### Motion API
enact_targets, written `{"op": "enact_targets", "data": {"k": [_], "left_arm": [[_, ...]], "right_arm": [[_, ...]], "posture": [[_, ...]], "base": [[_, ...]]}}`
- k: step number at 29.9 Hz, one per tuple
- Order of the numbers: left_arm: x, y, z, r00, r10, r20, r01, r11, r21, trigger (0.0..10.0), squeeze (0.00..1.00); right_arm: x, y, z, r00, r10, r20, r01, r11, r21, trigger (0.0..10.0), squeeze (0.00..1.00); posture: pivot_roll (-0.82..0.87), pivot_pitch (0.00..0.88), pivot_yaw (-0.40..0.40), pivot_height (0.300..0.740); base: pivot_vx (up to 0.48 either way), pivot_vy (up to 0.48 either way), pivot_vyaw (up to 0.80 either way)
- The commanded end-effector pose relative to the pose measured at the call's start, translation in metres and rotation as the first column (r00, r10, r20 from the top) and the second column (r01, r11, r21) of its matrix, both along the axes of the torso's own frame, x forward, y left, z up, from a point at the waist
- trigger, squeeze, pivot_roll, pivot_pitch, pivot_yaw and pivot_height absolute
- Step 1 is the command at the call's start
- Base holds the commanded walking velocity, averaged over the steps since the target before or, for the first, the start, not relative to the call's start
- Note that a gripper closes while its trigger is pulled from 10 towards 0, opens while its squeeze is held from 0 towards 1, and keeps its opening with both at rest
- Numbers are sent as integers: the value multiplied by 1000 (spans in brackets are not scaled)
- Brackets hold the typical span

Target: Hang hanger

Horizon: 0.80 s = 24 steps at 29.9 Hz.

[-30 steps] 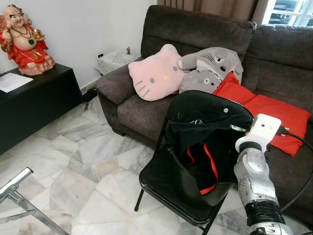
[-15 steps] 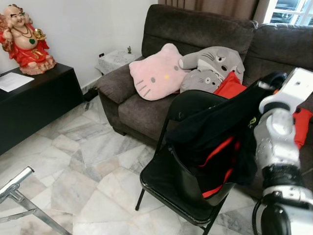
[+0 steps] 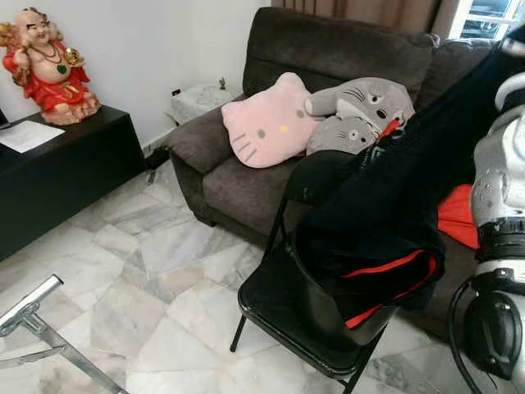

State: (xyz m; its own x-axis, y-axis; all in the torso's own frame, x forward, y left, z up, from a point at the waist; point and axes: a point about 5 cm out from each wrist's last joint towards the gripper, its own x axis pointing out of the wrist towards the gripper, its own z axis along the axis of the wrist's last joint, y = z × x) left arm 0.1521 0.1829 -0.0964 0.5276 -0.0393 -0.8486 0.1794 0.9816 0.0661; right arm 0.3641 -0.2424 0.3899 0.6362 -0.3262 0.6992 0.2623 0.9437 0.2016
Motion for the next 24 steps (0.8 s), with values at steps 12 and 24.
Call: {"op": "enact_targets", "data": {"k": [12, 24], "left_arm": [[-15, 4, -6, 998, 0, -63, 1, 1000, 14, 10000, 0], [-18, 7, -6, 997, -7, -75, 9, 1000, 20, 10000, 0]], "right_arm": [[-30, 76, 5, 946, 314, 84, -305, 947, -102, 0, 0], [-26, 112, -195, 639, 423, -642, -514, 856, 53, 0, 0]], "posture": [[-73, 6, 55, 740], [-67, 13, 48, 740]], "base": [[0, 0, 0], [0, 0, 0]]}}
